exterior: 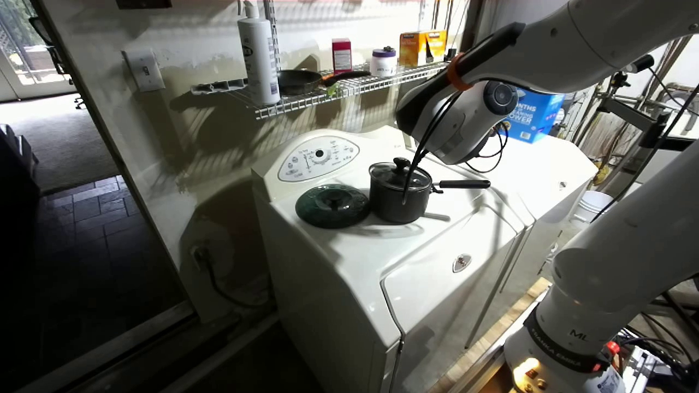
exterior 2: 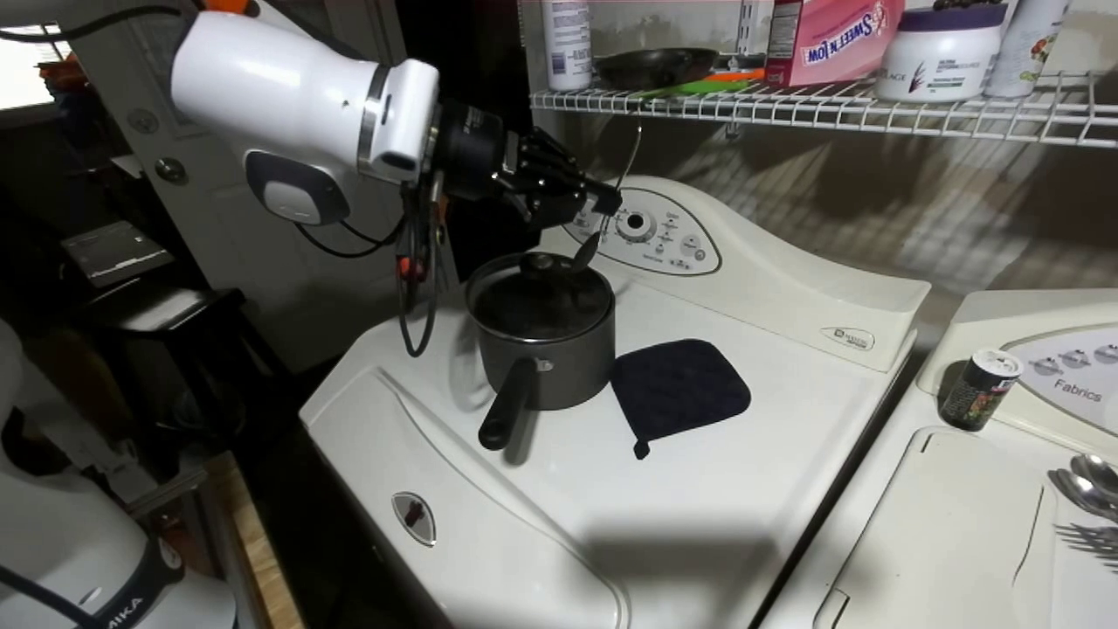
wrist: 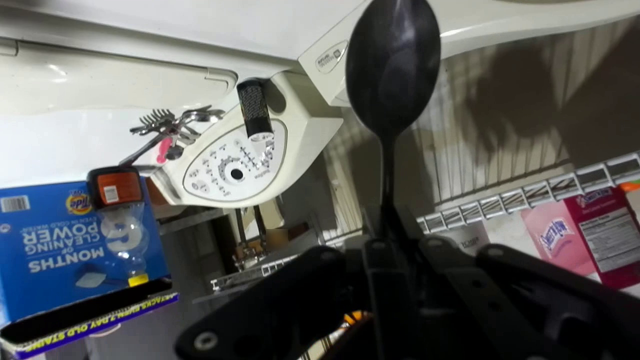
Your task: Put the spoon in the pot
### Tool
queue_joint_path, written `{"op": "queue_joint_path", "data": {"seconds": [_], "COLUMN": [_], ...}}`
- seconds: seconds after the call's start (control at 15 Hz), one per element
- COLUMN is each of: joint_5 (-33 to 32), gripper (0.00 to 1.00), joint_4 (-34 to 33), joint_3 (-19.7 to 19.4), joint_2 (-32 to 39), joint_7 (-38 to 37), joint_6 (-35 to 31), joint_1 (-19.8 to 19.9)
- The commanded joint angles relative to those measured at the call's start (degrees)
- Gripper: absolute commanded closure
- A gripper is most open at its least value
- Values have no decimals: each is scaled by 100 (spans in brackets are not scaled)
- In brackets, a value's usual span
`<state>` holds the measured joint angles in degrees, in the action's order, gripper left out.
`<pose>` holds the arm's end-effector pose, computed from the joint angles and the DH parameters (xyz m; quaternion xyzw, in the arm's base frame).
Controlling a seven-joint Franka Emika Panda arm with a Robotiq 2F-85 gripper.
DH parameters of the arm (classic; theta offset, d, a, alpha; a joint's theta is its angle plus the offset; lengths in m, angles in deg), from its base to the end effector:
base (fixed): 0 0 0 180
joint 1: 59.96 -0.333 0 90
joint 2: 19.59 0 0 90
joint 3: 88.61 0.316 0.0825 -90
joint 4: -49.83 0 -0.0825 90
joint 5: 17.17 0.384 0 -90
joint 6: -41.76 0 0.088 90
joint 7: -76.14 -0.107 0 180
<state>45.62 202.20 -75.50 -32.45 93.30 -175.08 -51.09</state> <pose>0.3978 -0.0874 0.4396 0.7497 -0.3763 0.5406 0.0645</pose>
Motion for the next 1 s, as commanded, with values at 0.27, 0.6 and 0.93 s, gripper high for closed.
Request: {"op": "queue_joint_path", "data": {"seconds": [0.27, 0.6, 0.93], "joint_5": [27, -72, -31], "gripper": [98, 98, 98], "joint_4": [5, -276, -622], "joint_3": [6, -375, -656], "joint_2": [880, 1539, 1898], "joint_7": [-228, -180, -41], "joint_6": [-2161, -2361, -2230], "joint_1": [-421, -774, -1018]}}
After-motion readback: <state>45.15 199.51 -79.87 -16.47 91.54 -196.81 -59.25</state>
